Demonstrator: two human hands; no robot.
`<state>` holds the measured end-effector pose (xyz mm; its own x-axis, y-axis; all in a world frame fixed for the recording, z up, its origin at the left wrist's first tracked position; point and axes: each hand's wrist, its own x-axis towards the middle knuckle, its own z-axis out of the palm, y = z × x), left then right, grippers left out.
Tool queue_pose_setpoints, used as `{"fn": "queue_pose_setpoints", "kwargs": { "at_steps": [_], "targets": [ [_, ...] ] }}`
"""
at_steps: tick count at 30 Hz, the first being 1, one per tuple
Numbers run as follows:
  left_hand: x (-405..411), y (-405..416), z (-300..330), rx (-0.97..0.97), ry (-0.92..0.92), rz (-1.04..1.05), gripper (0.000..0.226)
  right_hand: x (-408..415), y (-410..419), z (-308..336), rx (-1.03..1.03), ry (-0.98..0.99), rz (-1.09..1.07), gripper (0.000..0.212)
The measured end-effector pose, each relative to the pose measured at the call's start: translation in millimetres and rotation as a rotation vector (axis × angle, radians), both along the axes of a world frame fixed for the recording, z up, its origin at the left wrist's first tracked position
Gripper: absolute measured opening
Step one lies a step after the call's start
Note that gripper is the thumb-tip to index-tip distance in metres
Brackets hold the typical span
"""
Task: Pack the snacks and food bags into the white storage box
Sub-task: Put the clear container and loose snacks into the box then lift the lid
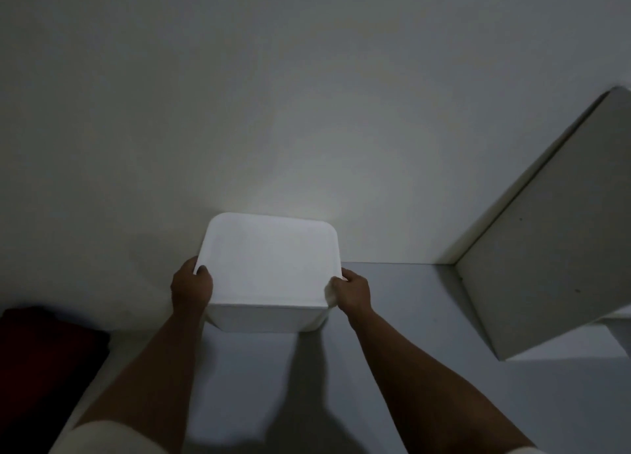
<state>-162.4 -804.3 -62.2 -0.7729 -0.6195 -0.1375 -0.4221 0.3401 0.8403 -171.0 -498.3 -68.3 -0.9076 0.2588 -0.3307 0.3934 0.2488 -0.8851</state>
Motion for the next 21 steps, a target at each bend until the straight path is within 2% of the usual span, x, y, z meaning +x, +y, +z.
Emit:
{"fn": "queue_pose_setpoints", "kwargs": {
  "at_steps": [7,15,17,21],
  "targets": [
    [0.9,-2.5,-9.8,-0.077,-0.004,0.007,0.037,6.6,-2.1,-7.9,0.037,0.059,0.013,0.036],
    [4.3,-3.9,-19.1,-0.190,-0.034,-0.071,0.040,2.4,2.1,-18.7,-0.001,0.031,-0.039,0.031],
    [0.7,-6.8,-20.1,-0.225,-0.061,-0.119,0.044,-7.9,0.6,-13.3,0.061,0.014,0.020,0.036],
    [-6.8,-14.7,-20.1,-0.327,-0.118,-0.243,0.056,-36.9,-4.6,-3.6,0.249,-0.003,0.225,0.061]
  ]
}}
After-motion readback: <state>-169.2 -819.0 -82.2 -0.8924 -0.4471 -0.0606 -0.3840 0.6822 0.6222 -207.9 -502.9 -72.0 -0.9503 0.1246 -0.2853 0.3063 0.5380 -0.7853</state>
